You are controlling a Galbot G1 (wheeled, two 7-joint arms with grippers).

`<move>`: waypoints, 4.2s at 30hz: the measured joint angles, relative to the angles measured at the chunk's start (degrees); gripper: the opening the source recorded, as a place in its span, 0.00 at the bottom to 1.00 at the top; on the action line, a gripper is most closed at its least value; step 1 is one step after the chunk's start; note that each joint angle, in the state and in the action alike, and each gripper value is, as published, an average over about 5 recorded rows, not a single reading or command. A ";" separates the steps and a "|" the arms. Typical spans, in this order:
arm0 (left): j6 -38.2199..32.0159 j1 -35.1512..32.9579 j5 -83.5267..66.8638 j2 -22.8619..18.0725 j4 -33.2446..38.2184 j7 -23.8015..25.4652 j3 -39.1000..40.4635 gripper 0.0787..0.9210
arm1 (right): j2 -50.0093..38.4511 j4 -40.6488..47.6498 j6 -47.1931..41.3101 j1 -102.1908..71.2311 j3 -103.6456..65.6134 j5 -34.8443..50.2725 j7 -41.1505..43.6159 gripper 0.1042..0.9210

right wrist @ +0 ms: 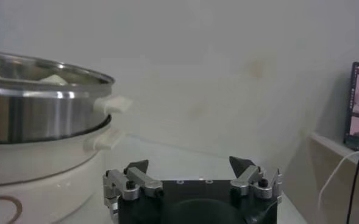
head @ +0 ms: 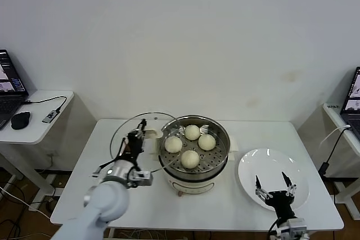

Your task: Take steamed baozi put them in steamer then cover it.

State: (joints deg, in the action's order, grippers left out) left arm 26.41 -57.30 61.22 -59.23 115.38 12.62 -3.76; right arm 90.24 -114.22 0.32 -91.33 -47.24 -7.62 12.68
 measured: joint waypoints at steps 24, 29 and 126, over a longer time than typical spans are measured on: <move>3.17 8.22 16.80 -17.26 -8.19 8.05 11.73 0.08 | -0.06 1.12 1.48 -0.37 0.27 -2.45 -0.38 0.88; 3.00 8.66 18.25 -19.26 -10.10 8.06 12.57 0.08 | -0.13 1.19 1.75 -0.45 0.21 -2.45 -0.44 0.88; -37.35 -42.34 -72.20 -10.97 -0.79 -19.42 -23.00 0.88 | -8.22 -0.85 7.99 -9.60 6.25 5.59 -1.14 0.88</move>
State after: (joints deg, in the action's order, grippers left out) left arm -10.94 -99.64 -10.97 -70.20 114.58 -6.81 -26.76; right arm 82.02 -115.07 8.32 -100.93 -40.99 -2.02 11.54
